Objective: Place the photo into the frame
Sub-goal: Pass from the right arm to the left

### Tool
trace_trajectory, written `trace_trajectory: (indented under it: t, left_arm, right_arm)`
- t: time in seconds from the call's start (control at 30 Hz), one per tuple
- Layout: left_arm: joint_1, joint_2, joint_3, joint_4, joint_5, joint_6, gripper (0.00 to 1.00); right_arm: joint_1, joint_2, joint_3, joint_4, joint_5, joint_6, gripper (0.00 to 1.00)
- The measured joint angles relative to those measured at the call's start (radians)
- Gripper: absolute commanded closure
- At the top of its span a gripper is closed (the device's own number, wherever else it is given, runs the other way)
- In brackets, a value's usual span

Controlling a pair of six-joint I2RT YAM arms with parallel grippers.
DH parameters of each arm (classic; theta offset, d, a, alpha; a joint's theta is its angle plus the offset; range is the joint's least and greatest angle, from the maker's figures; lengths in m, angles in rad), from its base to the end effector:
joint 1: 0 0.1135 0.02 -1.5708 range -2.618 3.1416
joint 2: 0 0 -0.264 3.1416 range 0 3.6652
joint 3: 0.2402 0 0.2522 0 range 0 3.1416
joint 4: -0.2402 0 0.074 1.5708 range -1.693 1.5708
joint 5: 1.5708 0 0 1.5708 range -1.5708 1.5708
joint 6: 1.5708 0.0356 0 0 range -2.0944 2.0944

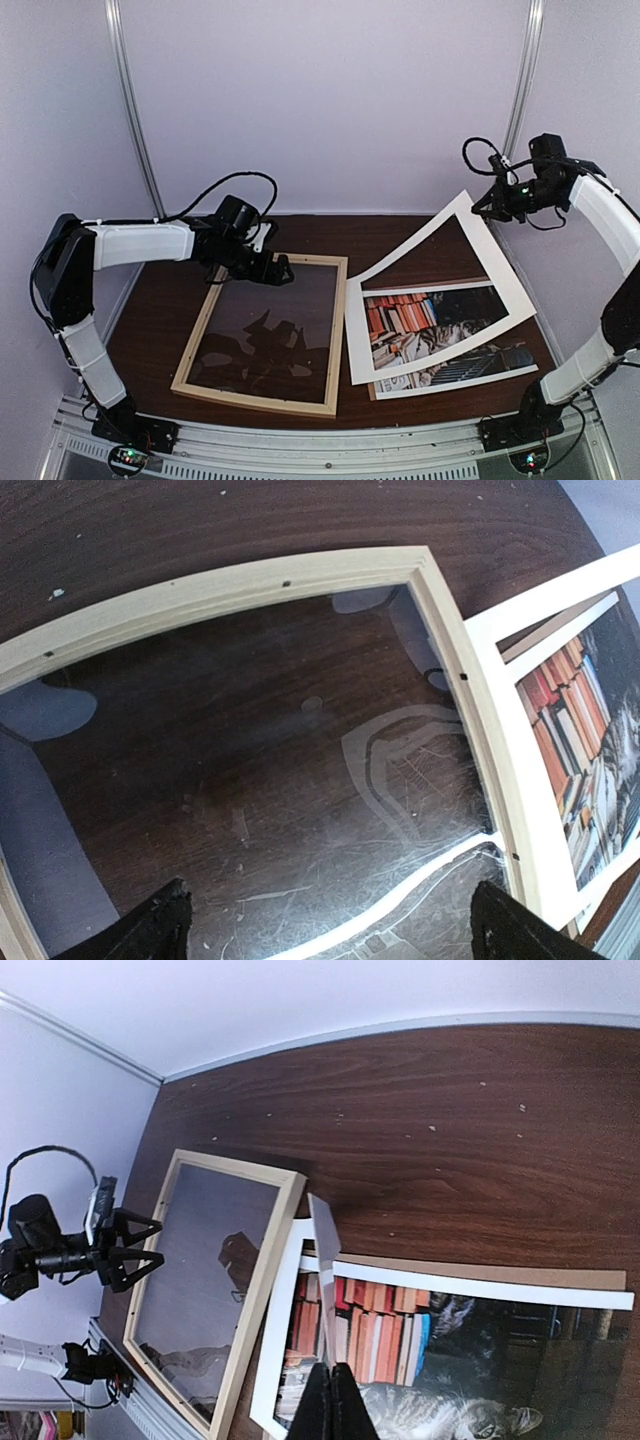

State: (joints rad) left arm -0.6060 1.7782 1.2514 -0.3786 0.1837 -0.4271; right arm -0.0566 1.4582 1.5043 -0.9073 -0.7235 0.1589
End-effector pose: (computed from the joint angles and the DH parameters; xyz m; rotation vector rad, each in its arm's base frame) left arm 0.3116 -0.2238 0.2148 0.3118 2.5583 -0.6459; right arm 0.2987 0.0067 0.3707 -0.0738 2.3409 0.9204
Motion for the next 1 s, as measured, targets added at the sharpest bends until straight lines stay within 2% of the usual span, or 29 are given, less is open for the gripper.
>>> trace_trajectory:
  t: [0.23,0.5,0.67,1.0]
  left_arm:
    - [-0.012,-0.027,0.011,0.032,0.094,0.069,0.03]
    - [-0.031,-0.030,0.053,0.070,0.174,0.119,0.03]
    - [-0.032,-0.030,0.058,0.079,0.203,0.137,0.03]
    - [-0.063,-0.053,0.138,0.085,0.344,0.287,0.05]
  right_arm:
    - [0.146,-0.014,0.140,-0.088,0.002,-0.045,1.00]
    - [0.171,-0.057,0.281,-0.151,0.040,-0.069,1.00]
    - [0.197,-0.056,0.308,-0.177,0.052,-0.085,1.00]
    - [0.360,0.000,0.437,-0.261,0.049,-0.168,1.00]
